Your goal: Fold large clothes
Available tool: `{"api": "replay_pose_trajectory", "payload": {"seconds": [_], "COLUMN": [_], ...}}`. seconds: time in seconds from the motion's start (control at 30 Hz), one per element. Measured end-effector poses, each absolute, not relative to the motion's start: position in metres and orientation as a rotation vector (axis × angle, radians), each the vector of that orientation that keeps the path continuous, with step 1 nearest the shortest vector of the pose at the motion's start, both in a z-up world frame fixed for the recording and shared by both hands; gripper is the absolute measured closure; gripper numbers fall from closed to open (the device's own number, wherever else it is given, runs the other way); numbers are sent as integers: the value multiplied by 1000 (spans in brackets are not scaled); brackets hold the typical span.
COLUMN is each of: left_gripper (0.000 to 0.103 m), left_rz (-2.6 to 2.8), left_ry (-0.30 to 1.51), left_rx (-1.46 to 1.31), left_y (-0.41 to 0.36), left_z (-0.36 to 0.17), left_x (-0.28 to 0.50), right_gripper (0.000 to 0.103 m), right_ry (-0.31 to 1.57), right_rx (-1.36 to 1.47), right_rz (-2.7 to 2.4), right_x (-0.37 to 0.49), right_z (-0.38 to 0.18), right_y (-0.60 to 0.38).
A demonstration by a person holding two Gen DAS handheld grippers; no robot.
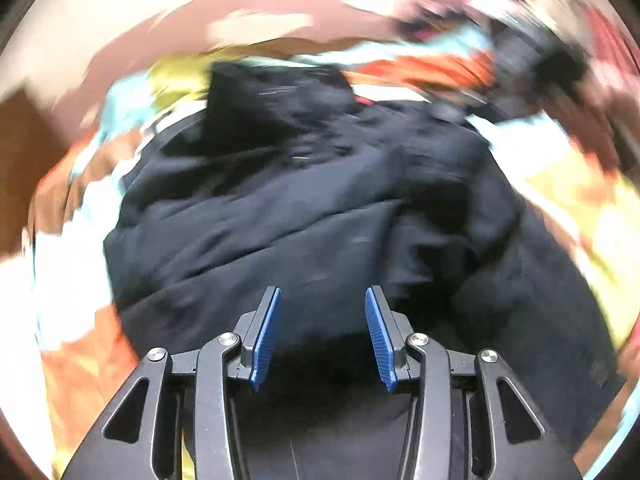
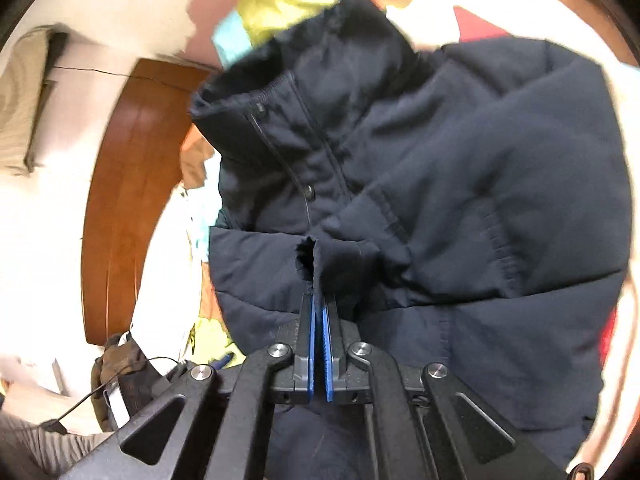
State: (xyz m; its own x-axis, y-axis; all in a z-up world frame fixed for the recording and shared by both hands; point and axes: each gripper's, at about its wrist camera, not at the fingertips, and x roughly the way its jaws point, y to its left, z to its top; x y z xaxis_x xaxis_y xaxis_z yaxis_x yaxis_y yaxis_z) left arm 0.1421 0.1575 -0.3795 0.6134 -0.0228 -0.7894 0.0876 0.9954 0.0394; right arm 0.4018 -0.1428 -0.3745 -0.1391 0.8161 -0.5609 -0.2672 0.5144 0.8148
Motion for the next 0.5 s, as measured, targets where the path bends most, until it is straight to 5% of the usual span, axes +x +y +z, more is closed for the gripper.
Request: {"api": "replay_pose_trajectory", "payload": {"seconds": [0.5], "left_gripper": [64], "left_rz": [85], "left_ry": [1045], "left_rx": [-237], "left_y": [230], "left_z": [-400], "left_x": [160], "right_gripper": [99], "right_ry": [1481], "right_rx": [489], "right_rz": [686], "right_x": [412], "right_z": [-437], "right_y": [-215]}}
